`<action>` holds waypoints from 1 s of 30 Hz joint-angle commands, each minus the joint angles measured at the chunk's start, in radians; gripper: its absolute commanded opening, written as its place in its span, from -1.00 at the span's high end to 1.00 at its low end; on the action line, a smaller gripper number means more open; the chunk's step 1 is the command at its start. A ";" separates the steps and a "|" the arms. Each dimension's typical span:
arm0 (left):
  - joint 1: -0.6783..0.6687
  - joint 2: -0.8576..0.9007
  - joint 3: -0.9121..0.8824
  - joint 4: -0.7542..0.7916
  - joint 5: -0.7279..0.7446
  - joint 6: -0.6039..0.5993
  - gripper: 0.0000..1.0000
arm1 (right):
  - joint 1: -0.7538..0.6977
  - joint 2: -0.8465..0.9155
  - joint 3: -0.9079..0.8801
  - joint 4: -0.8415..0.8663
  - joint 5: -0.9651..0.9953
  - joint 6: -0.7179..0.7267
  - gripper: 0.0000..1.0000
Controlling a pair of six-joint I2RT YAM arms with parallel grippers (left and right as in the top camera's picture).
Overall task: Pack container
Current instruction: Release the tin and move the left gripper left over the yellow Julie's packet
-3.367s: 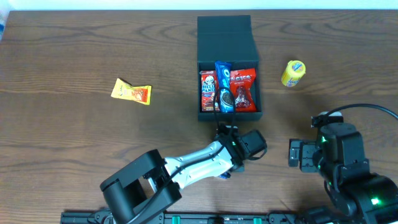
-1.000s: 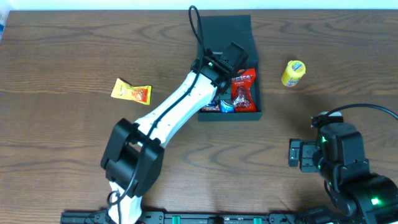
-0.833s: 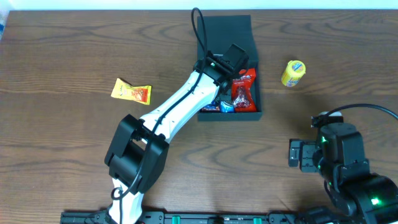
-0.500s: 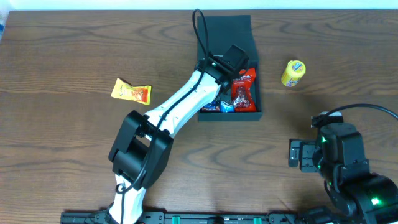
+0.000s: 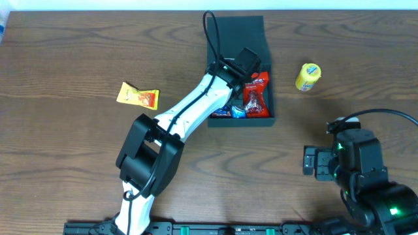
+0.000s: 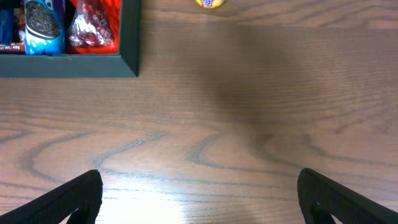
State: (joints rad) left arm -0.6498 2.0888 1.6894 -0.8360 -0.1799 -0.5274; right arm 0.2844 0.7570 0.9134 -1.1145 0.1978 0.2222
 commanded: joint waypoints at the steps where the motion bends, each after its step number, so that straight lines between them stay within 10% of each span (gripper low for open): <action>1: 0.004 0.011 0.025 0.000 -0.008 -0.019 0.41 | -0.016 -0.005 0.002 -0.002 0.003 -0.006 -0.99; 30: -0.005 -0.080 0.026 -0.001 -0.018 -0.018 -0.40 | -0.016 -0.005 0.002 -0.002 0.003 -0.006 -0.98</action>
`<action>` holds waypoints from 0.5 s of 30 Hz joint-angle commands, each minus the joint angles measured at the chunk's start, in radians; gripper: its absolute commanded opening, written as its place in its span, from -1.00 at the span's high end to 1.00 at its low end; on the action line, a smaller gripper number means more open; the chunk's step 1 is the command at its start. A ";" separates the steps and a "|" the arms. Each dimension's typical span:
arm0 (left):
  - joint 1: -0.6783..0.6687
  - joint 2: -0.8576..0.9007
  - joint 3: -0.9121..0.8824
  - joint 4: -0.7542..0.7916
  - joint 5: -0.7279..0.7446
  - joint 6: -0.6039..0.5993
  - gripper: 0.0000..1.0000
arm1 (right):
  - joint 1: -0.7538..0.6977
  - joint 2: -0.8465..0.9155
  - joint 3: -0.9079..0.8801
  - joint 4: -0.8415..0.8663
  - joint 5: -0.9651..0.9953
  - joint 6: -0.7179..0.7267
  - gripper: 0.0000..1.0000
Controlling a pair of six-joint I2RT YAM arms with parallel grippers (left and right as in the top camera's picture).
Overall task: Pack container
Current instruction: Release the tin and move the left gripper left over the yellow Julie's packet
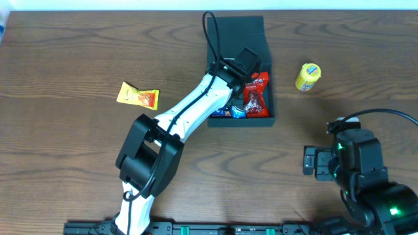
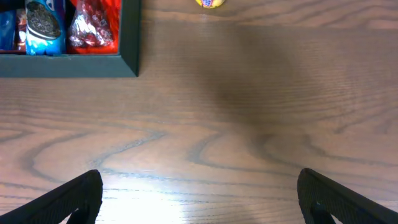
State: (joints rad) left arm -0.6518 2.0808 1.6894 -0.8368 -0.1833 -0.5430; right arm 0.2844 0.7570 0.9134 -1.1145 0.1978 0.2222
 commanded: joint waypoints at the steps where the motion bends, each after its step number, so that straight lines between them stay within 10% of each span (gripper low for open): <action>1: -0.003 -0.093 0.026 -0.002 -0.024 -0.003 -0.45 | -0.016 -0.005 0.002 -0.002 0.003 -0.006 -0.98; 15: 0.020 -0.465 0.024 -0.370 -0.246 0.016 -0.91 | -0.016 -0.005 0.002 -0.002 0.003 -0.006 -0.99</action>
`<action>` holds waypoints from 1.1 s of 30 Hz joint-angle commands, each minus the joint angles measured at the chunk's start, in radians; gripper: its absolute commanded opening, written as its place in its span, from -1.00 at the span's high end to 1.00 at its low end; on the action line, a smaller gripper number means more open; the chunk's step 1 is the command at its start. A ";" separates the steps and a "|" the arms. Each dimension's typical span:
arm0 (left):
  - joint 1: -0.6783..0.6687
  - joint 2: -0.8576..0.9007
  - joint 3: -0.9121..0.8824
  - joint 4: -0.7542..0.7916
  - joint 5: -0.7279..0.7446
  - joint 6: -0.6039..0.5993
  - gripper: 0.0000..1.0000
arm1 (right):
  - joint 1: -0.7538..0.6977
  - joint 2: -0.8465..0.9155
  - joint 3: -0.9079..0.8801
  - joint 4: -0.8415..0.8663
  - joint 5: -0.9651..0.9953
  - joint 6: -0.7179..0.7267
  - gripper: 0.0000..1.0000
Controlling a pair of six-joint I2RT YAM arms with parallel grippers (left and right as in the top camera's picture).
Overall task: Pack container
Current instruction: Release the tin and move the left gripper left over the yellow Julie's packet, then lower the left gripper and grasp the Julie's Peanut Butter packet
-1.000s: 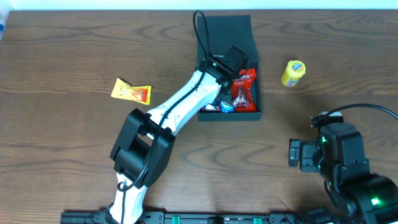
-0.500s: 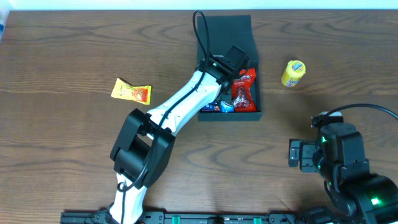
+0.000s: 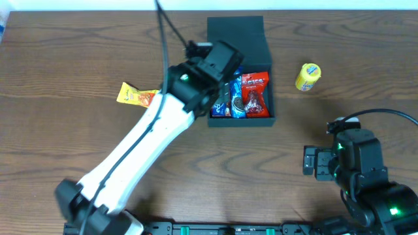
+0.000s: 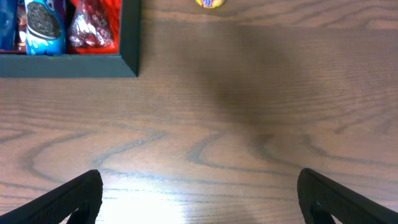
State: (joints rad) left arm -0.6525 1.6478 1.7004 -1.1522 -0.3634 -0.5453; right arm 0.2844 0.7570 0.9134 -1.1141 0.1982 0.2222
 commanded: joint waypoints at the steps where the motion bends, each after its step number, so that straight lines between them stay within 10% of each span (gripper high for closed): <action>1: 0.035 -0.045 0.013 -0.098 -0.063 0.006 -0.91 | -0.016 -0.005 0.002 -0.002 0.003 -0.006 -0.98; 14: 0.264 -0.062 0.002 -0.224 0.100 -0.463 -0.91 | -0.016 -0.005 0.002 -0.002 0.003 -0.006 -0.99; 22: 0.391 -0.062 -0.063 -0.261 0.092 -0.991 -0.91 | -0.016 -0.005 0.002 -0.002 0.003 -0.006 -0.98; 33: 0.528 0.038 -0.261 0.214 0.221 -0.767 -0.91 | -0.016 -0.005 0.002 -0.002 0.003 -0.006 -0.98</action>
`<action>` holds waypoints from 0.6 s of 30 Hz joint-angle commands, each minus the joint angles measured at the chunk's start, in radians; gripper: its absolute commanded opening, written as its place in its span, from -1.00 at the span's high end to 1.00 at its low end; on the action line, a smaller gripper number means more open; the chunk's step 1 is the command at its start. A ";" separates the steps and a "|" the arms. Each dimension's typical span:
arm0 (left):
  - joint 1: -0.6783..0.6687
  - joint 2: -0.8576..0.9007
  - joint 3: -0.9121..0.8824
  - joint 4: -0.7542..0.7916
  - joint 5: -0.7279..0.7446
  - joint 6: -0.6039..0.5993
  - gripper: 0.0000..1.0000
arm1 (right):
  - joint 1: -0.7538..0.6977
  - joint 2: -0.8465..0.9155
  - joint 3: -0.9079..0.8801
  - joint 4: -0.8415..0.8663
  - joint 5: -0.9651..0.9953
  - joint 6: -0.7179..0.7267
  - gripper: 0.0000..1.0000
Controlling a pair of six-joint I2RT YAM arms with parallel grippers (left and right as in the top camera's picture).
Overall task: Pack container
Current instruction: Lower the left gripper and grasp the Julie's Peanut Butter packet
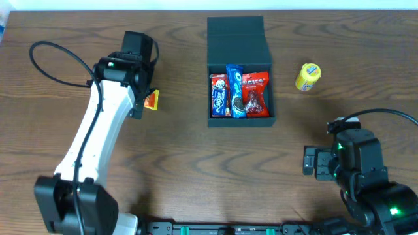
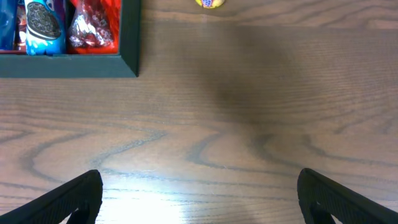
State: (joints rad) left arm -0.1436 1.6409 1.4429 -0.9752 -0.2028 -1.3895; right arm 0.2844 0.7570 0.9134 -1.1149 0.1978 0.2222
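Note:
The black box [image 1: 238, 39] stands open at the table's middle back, its lid folded away. Inside lie a small red-and-blue pack [image 1: 219, 95], a blue cookie pack [image 1: 234, 91] and a red candy bag [image 1: 255, 94]. An orange snack packet [image 1: 151, 100] lies left of the box, mostly covered by my left gripper [image 1: 139, 98], which is right over it; its jaws are hidden. A yellow round snack [image 1: 307, 76] rests right of the box. My right gripper [image 2: 199, 199] hovers open over bare wood at the front right.
The box's front right corner [image 2: 130, 37] and the yellow snack [image 2: 209, 3] show at the top of the right wrist view. The left arm's cable [image 1: 52, 62] loops over the table's left side.
My left arm has moved from the box's left edge to over the orange packet on the left. All three packs in the box now show. The right arm is unchanged.
My left gripper was down inside the box among the packs at the first two moments. Then it was at the box's left edge with the packs left lying inside. Now it is over the orange packet. The right gripper stayed open and still throughout.

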 commanded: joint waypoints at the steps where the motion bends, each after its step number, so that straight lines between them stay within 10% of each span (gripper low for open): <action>1: 0.028 0.068 -0.003 0.066 0.074 0.095 -0.91 | -0.016 -0.005 0.002 -0.001 0.003 -0.006 -0.99; 18: 0.115 0.345 -0.003 0.180 0.152 0.141 -0.93 | -0.016 -0.005 0.002 -0.001 0.003 -0.006 -0.99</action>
State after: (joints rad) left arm -0.0448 1.9549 1.4429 -0.7979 -0.0536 -1.2728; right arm 0.2844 0.7570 0.9134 -1.1145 0.1978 0.2222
